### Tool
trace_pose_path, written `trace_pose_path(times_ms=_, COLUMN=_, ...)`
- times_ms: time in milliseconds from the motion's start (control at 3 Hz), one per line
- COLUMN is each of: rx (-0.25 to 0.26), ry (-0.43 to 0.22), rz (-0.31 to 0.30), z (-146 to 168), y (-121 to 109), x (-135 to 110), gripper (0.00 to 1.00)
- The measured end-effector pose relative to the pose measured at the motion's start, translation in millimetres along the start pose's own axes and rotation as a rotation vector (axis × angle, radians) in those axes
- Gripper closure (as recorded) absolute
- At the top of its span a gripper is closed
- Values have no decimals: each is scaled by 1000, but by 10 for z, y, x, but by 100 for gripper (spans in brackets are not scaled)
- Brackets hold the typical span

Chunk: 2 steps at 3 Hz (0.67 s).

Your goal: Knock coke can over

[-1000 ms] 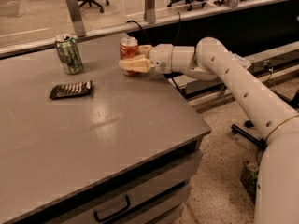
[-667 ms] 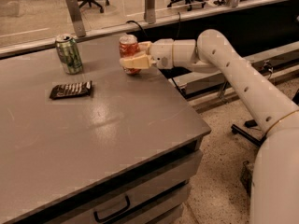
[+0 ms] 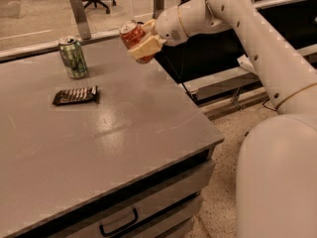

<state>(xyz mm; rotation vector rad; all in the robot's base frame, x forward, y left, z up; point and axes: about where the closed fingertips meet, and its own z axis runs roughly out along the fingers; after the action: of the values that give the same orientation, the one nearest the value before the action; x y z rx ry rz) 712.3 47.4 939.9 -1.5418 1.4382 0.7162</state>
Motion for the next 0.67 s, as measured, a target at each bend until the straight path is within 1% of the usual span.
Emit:
trace_pose_path(times_ms=333, rx=-40, ry=163, rz=-61, z=-147, y=161, x=-113, gripper=100)
trace_pose_path(times_ms=667, rx=-82, ry=339, rz=-106, z=-218, y=451, x=-141, gripper=100)
